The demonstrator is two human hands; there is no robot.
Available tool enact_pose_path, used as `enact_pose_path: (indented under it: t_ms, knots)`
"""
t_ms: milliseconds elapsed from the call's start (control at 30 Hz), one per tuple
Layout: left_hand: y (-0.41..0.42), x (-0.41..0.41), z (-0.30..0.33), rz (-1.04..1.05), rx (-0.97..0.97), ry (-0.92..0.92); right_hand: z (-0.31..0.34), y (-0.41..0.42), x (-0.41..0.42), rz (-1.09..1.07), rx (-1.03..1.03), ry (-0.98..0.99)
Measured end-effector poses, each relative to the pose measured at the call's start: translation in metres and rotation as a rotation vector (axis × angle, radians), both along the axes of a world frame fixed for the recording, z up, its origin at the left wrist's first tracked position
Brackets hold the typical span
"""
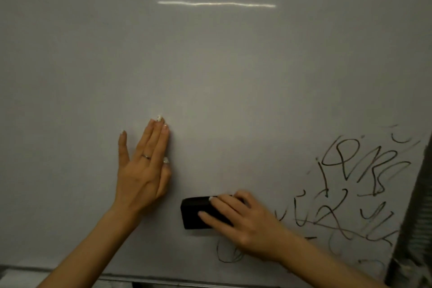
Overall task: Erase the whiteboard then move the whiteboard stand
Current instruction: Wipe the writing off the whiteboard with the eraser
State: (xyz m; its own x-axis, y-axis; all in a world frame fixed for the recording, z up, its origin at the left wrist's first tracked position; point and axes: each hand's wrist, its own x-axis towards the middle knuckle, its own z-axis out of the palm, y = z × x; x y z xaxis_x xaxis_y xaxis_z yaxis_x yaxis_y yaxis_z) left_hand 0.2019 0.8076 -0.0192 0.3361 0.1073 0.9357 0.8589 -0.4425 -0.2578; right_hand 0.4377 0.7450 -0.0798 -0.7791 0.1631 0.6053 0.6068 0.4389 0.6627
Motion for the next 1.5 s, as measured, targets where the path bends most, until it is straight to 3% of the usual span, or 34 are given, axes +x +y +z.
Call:
enact_pose_path:
  t_ms: [100, 167, 400, 500, 667, 900, 1067, 1167, 1333, 1433, 1500]
  knots:
    - [-0.001, -0.002, -0.001, -0.015, 0.018, 0.015, 0.012, -0.001, 0.007, 0.012, 0.031, -0.053]
    - [-0.001, -0.002, -0.001, -0.026, 0.008, 0.000, 0.033, 0.000, 0.011, 0.015, 0.071, 0.022]
    - [-0.007, 0.008, -0.002, 0.018, 0.010, -0.055, 0.157, -0.017, 0.066, -0.132, 0.281, 0.775]
    - [-0.010, 0.018, -0.007, -0.006, 0.022, -0.073, 0.169, -0.031, 0.104, -0.183, 0.285, 0.940]
    - [-0.014, 0.048, -0.017, -0.174, 0.061, 0.137, 0.119, -0.043, 0.129, -0.217, 0.244, 0.773]
    - [-0.007, 0.084, -0.023, -0.222, 0.034, 0.102, -0.009, -0.055, 0.142, -0.241, 0.003, 0.161]
    - [-0.005, 0.083, -0.023, -0.225, 0.054, 0.117, 0.009, -0.065, 0.166, -0.257, -0.013, -0.170]
    - [-0.004, 0.083, -0.024, -0.220, 0.059, 0.115, 0.065, -0.063, 0.177, -0.249, 0.089, -0.005]
    - [-0.004, 0.085, -0.024, -0.219, 0.055, 0.094, 0.145, -0.057, 0.171, -0.304, 0.158, 0.501]
    - [-0.006, 0.084, -0.025, -0.221, 0.060, 0.090, 0.118, -0.056, 0.156, -0.265, 0.161, 0.601]
    - [-0.006, 0.083, -0.025, -0.217, 0.061, 0.092, 0.075, -0.056, 0.148, -0.239, 0.124, 0.541]
